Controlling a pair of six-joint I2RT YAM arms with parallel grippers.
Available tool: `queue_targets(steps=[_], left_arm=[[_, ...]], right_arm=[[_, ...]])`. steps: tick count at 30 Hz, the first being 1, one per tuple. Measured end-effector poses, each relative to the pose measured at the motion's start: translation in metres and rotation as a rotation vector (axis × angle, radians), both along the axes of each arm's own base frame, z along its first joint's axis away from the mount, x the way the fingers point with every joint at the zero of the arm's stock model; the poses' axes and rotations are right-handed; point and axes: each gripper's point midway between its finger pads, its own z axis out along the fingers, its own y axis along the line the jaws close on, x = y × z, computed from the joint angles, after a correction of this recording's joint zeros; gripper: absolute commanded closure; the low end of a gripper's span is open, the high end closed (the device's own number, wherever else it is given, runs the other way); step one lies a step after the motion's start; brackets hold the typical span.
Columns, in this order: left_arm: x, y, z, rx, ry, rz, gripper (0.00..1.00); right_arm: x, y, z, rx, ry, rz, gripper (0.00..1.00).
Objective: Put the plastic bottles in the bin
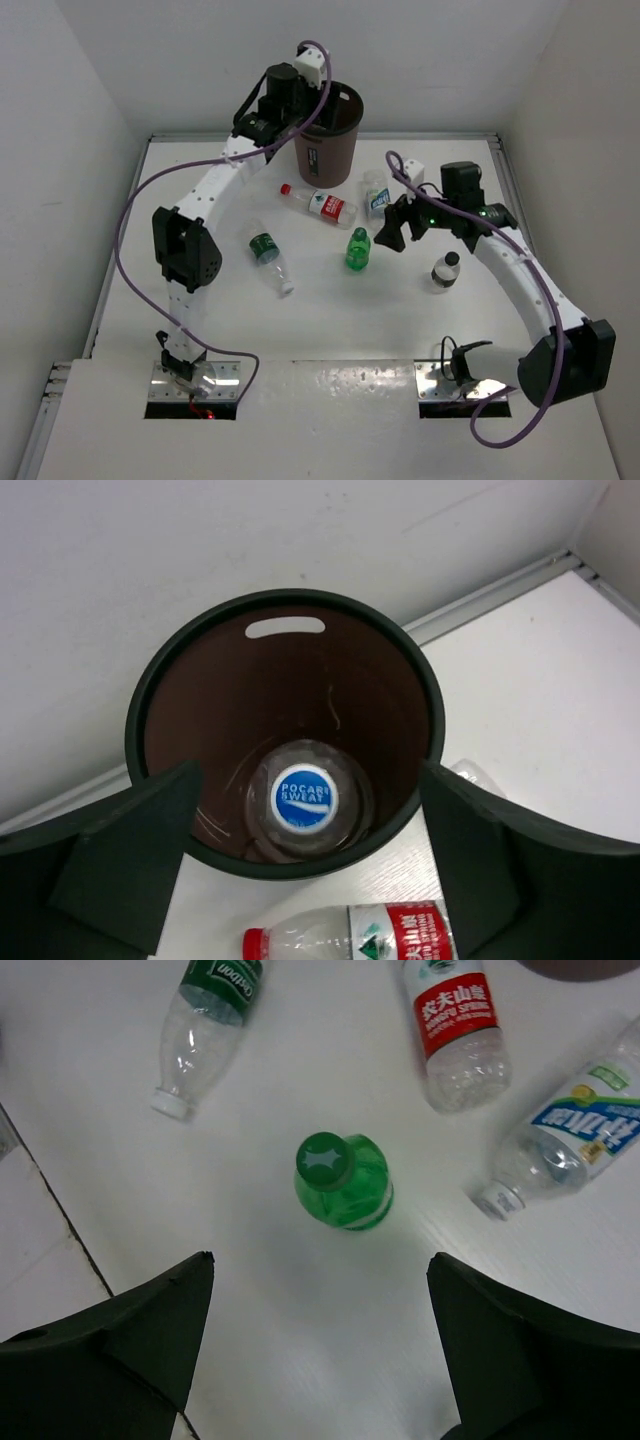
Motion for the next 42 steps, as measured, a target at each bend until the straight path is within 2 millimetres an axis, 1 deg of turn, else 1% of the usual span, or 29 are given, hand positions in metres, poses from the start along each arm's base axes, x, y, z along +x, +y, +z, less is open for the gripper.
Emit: queue_targets(steps=[5, 6, 8, 9, 10, 12, 15, 17, 19, 21, 23, 24, 25, 27, 29, 31, 33, 34, 36, 37, 38, 40, 42], left_arm=[[-0.003, 0.002, 0.011, -0.02, -0.015, 0.031, 0.0], [-0.005, 0.002, 0.016, -0.029, -0.019, 0.032, 0.0], [-0.012, 0.006, 0.034, -0.055, -0.042, 0.035, 0.0], [-0.02, 0.01, 0.053, -0.071, -0.07, 0.036, 0.0], [-0.024, 0.012, 0.063, -0.078, -0.084, 0.035, 0.0], [-0.041, 0.022, 0.096, -0.105, -0.14, 0.039, 0.0], [-0.077, 0.048, 0.154, -0.148, -0.248, 0.065, 0.0], [-0.1, 0.066, 0.184, -0.174, -0.308, 0.087, 0.0], [-0.117, 0.086, 0.204, -0.191, -0.356, 0.116, 0.0], [-0.125, 0.106, 0.213, -0.198, -0.381, 0.152, 0.0], [-0.126, 0.123, 0.206, -0.187, -0.373, 0.189, 0.0], [-0.125, 0.13, 0.201, -0.181, -0.363, 0.207, 0.0], [-0.123, 0.137, 0.192, -0.172, -0.346, 0.223, 0.0], [-0.116, 0.149, 0.168, -0.149, -0.295, 0.254, 0.0], [-0.111, 0.161, 0.142, -0.124, -0.239, 0.282, 0.0], [-0.107, 0.175, 0.117, -0.105, -0.184, 0.311, 0.0], [-0.109, 0.19, 0.095, -0.09, -0.136, 0.341, 0.0], [-0.111, 0.195, 0.087, -0.086, -0.119, 0.352, 0.0], [-0.117, 0.207, 0.073, -0.083, -0.091, 0.372, 0.0], [-0.121, 0.211, 0.069, -0.083, -0.084, 0.378, 0.0], [-0.126, 0.214, 0.064, -0.08, -0.077, 0.383, 0.0], [-0.134, 0.218, 0.059, -0.071, -0.071, 0.379, 0.01], [-0.143, 0.217, 0.054, -0.04, -0.073, 0.339, 0.01]], right_arm=[[0.002, 0.03, -0.014, -0.031, 0.0, 0.071, 0.19], [0.004, 0.035, -0.017, -0.033, -0.002, 0.077, 0.19], [0.009, 0.043, -0.019, -0.031, -0.018, 0.078, 0.23], [0.012, 0.047, -0.02, -0.026, -0.027, 0.076, 0.24], [0.014, 0.049, -0.021, -0.025, -0.032, 0.072, 0.25], [0.017, 0.055, -0.024, -0.025, -0.043, 0.076, 0.26], [0.023, 0.062, -0.028, -0.031, -0.057, 0.079, 0.26], [0.024, 0.066, -0.032, -0.036, -0.061, 0.087, 0.26], [0.021, 0.068, -0.038, -0.046, -0.058, 0.09, 0.26], [0.018, 0.069, -0.045, -0.055, -0.048, 0.092, 0.28], [0.015, 0.068, -0.054, -0.062, -0.035, 0.095, 0.32], [0.014, 0.068, -0.058, -0.068, -0.028, 0.096, 0.35], [0.013, 0.068, -0.062, -0.072, -0.024, 0.097, 0.35], [0.012, 0.066, -0.071, -0.083, -0.008, 0.092, 0.36], [0.012, 0.065, -0.077, -0.092, -0.001, 0.087, 0.41], [0.015, 0.064, -0.079, -0.095, -0.009, 0.08, 0.46], [0.018, 0.065, -0.079, -0.096, -0.019, 0.074, 0.49], [0.02, 0.065, -0.08, -0.098, -0.024, 0.07, 0.53], [0.024, 0.066, -0.081, -0.1, -0.033, 0.062, 0.59], [0.026, 0.066, -0.082, -0.101, -0.035, 0.059, 0.65], [0.029, 0.067, -0.081, -0.101, -0.046, 0.058, 0.69], [0.034, 0.067, -0.079, -0.101, -0.058, 0.05, 0.78], [0.035, 0.067, -0.078, -0.105, -0.055, 0.049, 0.84]])
